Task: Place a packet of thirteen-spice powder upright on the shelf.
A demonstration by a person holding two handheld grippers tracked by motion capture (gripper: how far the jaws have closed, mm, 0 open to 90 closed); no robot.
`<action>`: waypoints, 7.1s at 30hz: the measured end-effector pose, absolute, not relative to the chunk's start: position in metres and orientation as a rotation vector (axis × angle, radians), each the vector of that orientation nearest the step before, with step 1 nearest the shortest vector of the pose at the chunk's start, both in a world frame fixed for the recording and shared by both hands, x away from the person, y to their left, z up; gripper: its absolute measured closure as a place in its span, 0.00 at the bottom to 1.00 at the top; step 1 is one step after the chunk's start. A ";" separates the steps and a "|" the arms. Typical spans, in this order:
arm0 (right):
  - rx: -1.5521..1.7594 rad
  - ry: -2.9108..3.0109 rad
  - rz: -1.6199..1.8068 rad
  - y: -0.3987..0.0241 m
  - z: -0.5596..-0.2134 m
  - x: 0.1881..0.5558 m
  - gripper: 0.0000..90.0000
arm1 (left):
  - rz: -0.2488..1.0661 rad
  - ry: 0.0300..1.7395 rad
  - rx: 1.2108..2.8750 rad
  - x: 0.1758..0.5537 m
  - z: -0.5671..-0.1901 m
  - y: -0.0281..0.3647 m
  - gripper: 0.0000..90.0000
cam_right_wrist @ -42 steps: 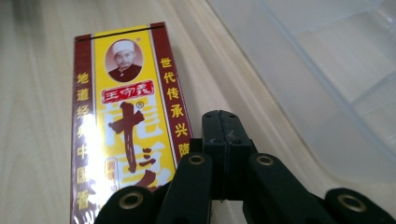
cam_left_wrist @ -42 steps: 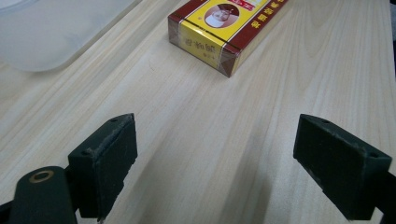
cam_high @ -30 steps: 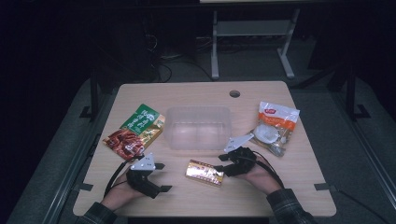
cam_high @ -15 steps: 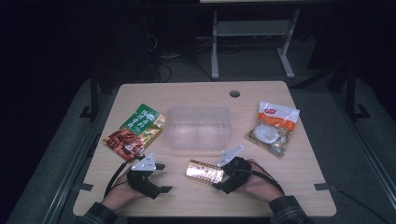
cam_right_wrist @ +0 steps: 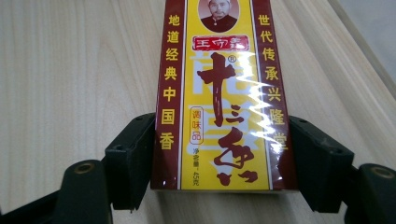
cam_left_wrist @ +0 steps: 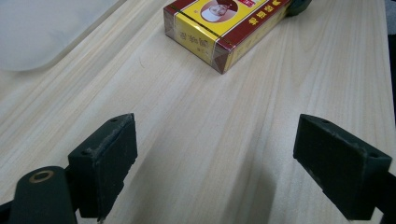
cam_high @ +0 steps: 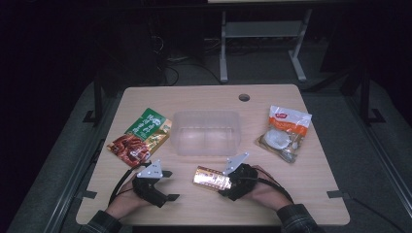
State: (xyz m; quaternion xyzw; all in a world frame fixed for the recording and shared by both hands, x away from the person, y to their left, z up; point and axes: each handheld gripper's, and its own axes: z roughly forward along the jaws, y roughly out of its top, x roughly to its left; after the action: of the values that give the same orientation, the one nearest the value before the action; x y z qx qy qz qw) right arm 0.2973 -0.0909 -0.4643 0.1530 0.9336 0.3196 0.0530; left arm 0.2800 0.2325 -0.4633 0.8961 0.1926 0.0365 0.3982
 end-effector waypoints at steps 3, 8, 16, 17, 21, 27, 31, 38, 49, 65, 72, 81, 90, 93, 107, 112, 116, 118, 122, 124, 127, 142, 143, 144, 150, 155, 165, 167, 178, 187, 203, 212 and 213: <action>0.458 2.840 0.972 -0.091 -0.464 0.297 0.32 | 0.094 0.487 2.267 0.280 -0.463 0.232 0.15; 0.453 2.842 0.969 -0.091 -0.464 0.297 0.34 | 0.089 0.485 2.268 0.279 -0.464 0.232 0.15; 0.447 2.847 0.980 -0.092 -0.464 0.298 0.35 | 0.097 0.469 2.279 0.280 -0.462 0.232 0.14; 0.469 2.866 1.005 -0.095 -0.463 0.300 0.35 | 0.100 0.465 2.278 0.280 -0.462 0.232 0.14; 0.455 2.859 1.049 -0.100 -0.457 0.301 0.35 | 0.104 0.439 2.277 0.280 -0.457 0.232 0.14; 0.423 2.847 1.088 -0.105 -0.445 0.299 0.35 | 0.089 0.408 2.267 0.282 -0.450 0.230 0.14; 0.415 2.839 1.152 -0.111 -0.437 0.299 0.35 | 0.091 0.366 2.276 0.286 -0.442 0.227 0.14; 0.395 2.844 1.170 -0.113 -0.431 0.295 0.35 | 0.068 0.295 2.273 0.290 -0.431 0.219 0.14; 0.252 2.868 1.195 -0.112 -0.428 0.295 0.35 | 0.023 0.193 2.269 0.304 -0.422 0.200 0.14; 0.181 2.857 1.262 -0.110 -0.421 0.289 0.35 | -0.071 0.030 2.283 0.306 -0.423 0.155 0.16; 0.182 2.860 1.263 -0.108 -0.422 0.289 0.35 | -0.089 0.019 2.279 0.306 -0.424 0.154 0.21; 0.158 2.851 1.271 -0.106 -0.422 0.290 0.35 | -0.107 0.010 2.278 0.306 -0.426 0.155 0.29; 0.140 2.855 1.272 -0.105 -0.424 0.290 0.35 | -0.123 -0.004 2.270 0.307 -0.428 0.158 0.34; 0.134 2.859 1.276 -0.105 -0.425 0.290 0.34 | -0.127 -0.006 2.270 0.306 -0.429 0.159 0.35; 0.299 2.837 1.294 -0.118 -0.425 0.286 0.18 | -0.141 0.032 2.283 0.302 -0.431 0.165 0.35; 0.355 2.804 1.323 -0.135 -0.424 0.282 0.18 | -0.139 0.067 2.272 0.304 -0.432 0.171 0.35; 0.437 2.761 1.335 -0.152 -0.426 0.275 0.17 | -0.127 0.089 2.261 0.307 -0.431 0.176 0.35; 0.448 2.752 1.326 -0.156 -0.427 0.274 0.17 | -0.118 0.108 2.259 0.308 -0.430 0.177 0.35; 0.542 2.716 1.294 -0.167 -0.432 0.267 0.18 | -0.111 0.127 2.254 0.313 -0.427 0.179 0.35; 0.584 2.701 1.283 -0.172 -0.434 0.265 0.18 | -0.106 0.144 2.264 0.315 -0.425 0.178 0.35; 0.620 2.674 1.269 -0.178 -0.438 0.262 0.17 | -0.104 0.154 2.268 0.318 -0.422 0.176 0.35; 0.731 2.590 1.254 -0.195 -0.450 0.248 0.16 | -0.041 0.186 2.266 0.345 -0.400 0.165 0.35; 0.731 2.581 1.260 -0.195 -0.450 0.247 0.16 | -0.033 0.181 2.269 0.347 -0.398 0.165 0.35; 0.731 2.581 1.260 -0.195 -0.450 0.247 0.16 | -0.030 0.179 2.265 0.349 -0.397 0.164 0.35; 0.736 2.570 1.270 -0.196 -0.451 0.247 0.15 | -0.020 0.174 2.266 0.358 -0.387 0.159 0.35; 0.731 2.572 1.267 -0.195 -0.451 0.247 0.16 | -0.010 0.171 2.273 0.366 -0.380 0.154 0.35; 0.737 2.559 1.273 -0.195 -0.451 0.248 0.15 | 0.014 0.185 2.274 0.384 -0.372 0.149 0.35; 0.734 2.561 1.270 -0.194 -0.451 0.248 0.15 | 0.006 0.187 2.281 0.389 -0.372 0.148 0.35; 0.734 2.561 1.287 -0.193 -0.451 0.248 0.15 | 0.018 0.188 2.294 0.416 -0.365 0.137 0.35; 0.720 2.560 1.290 -0.192 -0.451 0.249 0.15 | 0.028 0.200 2.323 0.440 -0.364 0.129 0.35; 0.719 2.562 1.301 -0.193 -0.450 0.248 0.15 | 0.026 0.209 2.383 0.461 -0.374 0.107 0.35; 0.719 2.562 1.305 -0.193 -0.450 0.249 0.15 | 0.005 0.224 2.359 0.466 -0.376 0.107 0.35; 0.719 2.562 1.305 -0.193 -0.450 0.249 0.15 | 0.009 0.225 2.359 0.466 -0.376 0.107 0.35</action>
State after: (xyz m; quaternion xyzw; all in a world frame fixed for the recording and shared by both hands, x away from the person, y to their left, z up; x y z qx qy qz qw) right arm 0.2486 -0.1930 -0.4502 0.2415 0.8612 0.4384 0.0888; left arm 0.4664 0.1074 -0.3757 0.9223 0.0878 0.0037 0.3763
